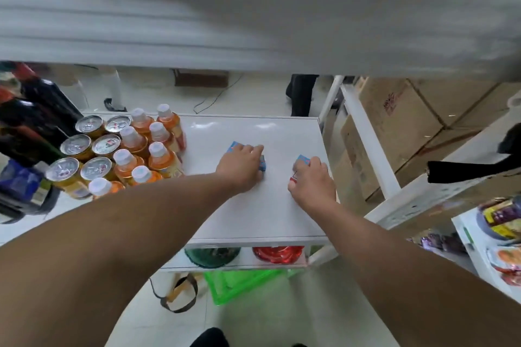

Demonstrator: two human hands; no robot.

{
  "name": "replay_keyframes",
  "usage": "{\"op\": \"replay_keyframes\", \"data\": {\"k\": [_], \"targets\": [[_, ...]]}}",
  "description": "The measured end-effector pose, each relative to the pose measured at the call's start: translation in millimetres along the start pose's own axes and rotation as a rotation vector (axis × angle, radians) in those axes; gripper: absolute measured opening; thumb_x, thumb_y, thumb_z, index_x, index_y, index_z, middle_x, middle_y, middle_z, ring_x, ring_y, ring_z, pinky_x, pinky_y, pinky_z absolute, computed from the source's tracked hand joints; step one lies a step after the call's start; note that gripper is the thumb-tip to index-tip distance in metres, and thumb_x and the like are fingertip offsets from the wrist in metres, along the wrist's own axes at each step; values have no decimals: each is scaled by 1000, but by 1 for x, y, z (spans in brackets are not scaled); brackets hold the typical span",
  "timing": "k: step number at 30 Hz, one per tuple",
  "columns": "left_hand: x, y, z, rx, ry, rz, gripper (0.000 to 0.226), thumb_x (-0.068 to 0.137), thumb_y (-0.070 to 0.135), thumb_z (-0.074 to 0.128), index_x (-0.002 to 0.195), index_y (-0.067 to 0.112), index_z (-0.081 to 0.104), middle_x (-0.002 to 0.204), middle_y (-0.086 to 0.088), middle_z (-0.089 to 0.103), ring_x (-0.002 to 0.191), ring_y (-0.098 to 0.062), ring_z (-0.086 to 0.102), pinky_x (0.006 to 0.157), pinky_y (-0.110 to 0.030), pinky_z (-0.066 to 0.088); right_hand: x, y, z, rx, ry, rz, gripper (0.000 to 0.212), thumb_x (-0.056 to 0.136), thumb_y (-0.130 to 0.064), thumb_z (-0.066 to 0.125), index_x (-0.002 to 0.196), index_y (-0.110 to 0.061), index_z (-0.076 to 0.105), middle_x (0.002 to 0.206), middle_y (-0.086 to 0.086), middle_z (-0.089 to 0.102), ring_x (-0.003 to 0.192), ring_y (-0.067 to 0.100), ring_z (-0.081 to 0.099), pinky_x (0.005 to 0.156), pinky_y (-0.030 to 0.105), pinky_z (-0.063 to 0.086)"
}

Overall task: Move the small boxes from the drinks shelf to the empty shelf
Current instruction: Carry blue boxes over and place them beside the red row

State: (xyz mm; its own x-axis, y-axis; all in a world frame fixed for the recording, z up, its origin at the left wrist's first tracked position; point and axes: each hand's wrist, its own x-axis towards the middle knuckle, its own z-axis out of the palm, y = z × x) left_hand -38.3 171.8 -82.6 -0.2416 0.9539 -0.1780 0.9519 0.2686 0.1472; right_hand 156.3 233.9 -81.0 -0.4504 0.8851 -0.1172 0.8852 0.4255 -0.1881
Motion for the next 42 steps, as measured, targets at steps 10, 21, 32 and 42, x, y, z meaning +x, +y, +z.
{"op": "replay_keyframes", "data": {"k": [10,21,32,42], "targets": [[-20,5,4,72,153,52,27,100,25,58,127,22,64,120,-1,70,123,-30,52,95,-40,37,-7,10,-5,92,4,-112,35,100,-24,71,133,-23,60,131,10,59,116,31,54,93,41,53],[-93,44,-73,-69,82,37,31,100,28,60,131,26,62,127,-1,68,116,-29,61,88,-43,51,-74,22,-90,112,19,-167,50,102,-33,70,148,-28,53,124,0,59,109,22,55,89,38,55],[-158,74,-101,-100,4,28,34,100,32,62,133,28,61,124,0,65,117,-29,61,89,-47,57,-137,36,-127,175,-28,-243,54,98,-19,70,148,-28,54,135,1,55,119,25,60,100,39,53],[-190,75,-116,-114,-1,229,44,99,33,63,143,30,60,132,5,65,120,-24,62,92,-44,58,-212,26,-144,130,29,-74,55,91,-15,80,143,-23,61,133,7,67,123,26,65,108,40,54]]}}
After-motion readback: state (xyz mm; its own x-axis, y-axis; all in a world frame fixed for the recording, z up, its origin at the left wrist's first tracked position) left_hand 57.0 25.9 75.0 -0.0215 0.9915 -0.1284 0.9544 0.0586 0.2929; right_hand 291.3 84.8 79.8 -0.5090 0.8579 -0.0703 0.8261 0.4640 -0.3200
